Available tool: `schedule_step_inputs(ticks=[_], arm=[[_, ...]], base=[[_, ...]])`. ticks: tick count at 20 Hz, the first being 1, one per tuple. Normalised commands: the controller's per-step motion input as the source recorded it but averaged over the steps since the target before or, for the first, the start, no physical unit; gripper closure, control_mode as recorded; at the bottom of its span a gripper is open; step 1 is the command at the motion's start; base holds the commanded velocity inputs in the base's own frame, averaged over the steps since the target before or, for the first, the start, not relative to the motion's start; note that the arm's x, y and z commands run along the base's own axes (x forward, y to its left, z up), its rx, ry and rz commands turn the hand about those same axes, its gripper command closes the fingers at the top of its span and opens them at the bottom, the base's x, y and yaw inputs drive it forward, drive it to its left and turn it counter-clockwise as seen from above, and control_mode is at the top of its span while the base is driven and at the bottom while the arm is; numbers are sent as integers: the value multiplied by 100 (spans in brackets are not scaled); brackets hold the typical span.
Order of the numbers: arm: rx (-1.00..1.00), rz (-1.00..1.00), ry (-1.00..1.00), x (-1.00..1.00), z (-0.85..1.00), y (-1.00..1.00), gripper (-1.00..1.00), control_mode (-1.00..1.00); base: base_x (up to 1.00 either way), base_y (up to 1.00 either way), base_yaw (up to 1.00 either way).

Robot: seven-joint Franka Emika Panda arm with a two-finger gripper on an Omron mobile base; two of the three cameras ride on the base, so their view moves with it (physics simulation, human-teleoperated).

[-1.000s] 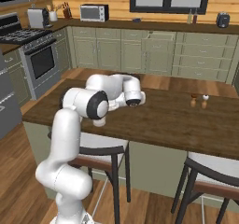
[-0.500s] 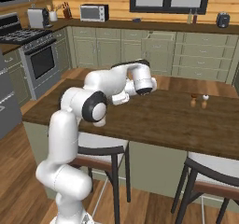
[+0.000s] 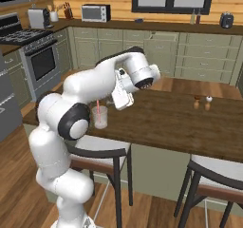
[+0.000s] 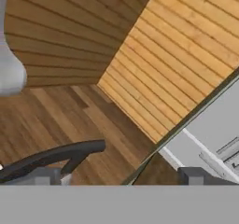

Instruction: Take a straw from the drawer in front and place it inside the glass cup on the dining counter.

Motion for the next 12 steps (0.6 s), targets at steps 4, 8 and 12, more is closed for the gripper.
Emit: schedule_step_inputs(ticks=[4,8,12], arm=[[-24,0,-53,-100,20,0,-100,-100],[-25,1,-47,-100,12,17,-100,-100],[-27,5,-43,-94,5,53,-100,-100]], base=[[0,0,0],[0,0,0],[0,0,0]])
